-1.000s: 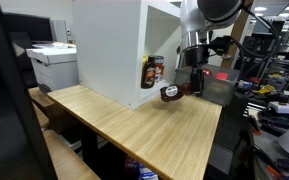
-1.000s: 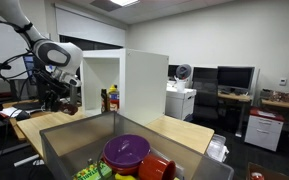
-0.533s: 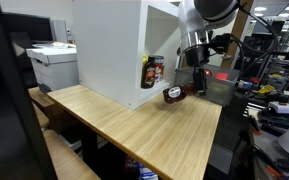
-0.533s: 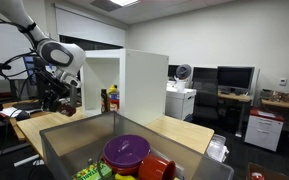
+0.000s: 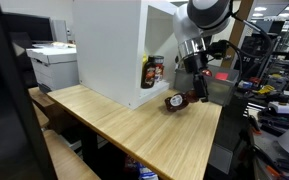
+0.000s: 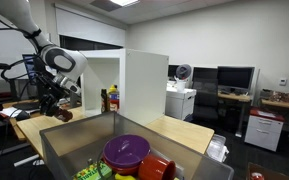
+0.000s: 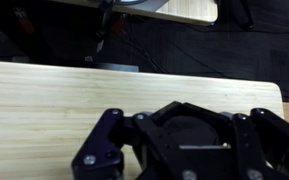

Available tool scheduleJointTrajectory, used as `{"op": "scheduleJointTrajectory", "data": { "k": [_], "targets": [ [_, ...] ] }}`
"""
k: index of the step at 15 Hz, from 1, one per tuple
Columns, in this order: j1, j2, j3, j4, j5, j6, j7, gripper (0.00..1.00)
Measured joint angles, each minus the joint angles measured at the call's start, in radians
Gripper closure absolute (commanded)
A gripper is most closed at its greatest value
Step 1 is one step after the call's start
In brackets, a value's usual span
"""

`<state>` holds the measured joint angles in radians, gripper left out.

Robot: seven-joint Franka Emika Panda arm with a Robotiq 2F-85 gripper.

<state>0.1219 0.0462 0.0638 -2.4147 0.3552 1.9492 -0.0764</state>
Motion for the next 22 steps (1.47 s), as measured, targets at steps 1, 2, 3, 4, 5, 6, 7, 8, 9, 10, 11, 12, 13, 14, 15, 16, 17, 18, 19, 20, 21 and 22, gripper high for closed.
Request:
{"op": "scheduleJointTrajectory", "data": {
  "k": [1,2,3,4,5,6,7,8,9,10,11,12,13,14,15,16,17,18,19,20,21,22],
  "targets": [
    [0.000,0.009,0.000,0.005,0.001,-0.004,0.000,0.99],
    [0.000,0.017,0.000,0.009,0.003,-0.009,0.000,0.99],
    [0.000,0.026,0.000,0.015,0.006,-0.015,0.000,0.99],
    [-0.001,0.036,0.000,0.021,0.010,-0.022,0.000,0.99],
    [-0.002,0.046,0.000,0.028,0.014,-0.028,0.000,0.99],
    [-0.002,0.055,0.000,0.034,0.019,-0.031,0.000,0.99],
    [-0.003,0.061,0.000,0.038,0.025,-0.033,0.000,0.99],
    [-0.005,0.066,0.000,0.042,0.031,-0.035,0.000,0.99],
    [-0.006,0.071,0.000,0.045,0.037,-0.038,0.000,0.99],
    [-0.009,0.074,0.000,0.048,0.042,-0.040,0.000,0.99],
    [-0.014,0.078,0.000,0.053,0.047,-0.046,0.000,0.99],
    [-0.017,0.080,-0.001,0.056,0.050,-0.049,0.000,0.99],
    [-0.020,0.082,-0.002,0.059,0.053,-0.051,0.000,0.99],
    [-0.024,0.084,-0.002,0.061,0.055,-0.052,0.000,0.99],
    [-0.028,0.085,-0.002,0.063,0.057,-0.053,0.000,0.99],
    [-0.031,0.086,-0.002,0.065,0.057,-0.053,0.000,0.99],
    [-0.033,0.086,-0.003,0.066,0.059,-0.054,0.000,0.99],
    [-0.038,0.087,-0.003,0.069,0.062,-0.057,0.000,0.99],
    [-0.041,0.087,-0.004,0.071,0.065,-0.063,0.000,0.99],
    [-0.045,0.087,-0.005,0.075,0.068,-0.072,0.000,0.99],
    [-0.049,0.088,-0.005,0.078,0.069,-0.081,0.000,0.99],
    [-0.054,0.088,-0.005,0.082,0.069,-0.093,0.000,0.99]
  ]
}}
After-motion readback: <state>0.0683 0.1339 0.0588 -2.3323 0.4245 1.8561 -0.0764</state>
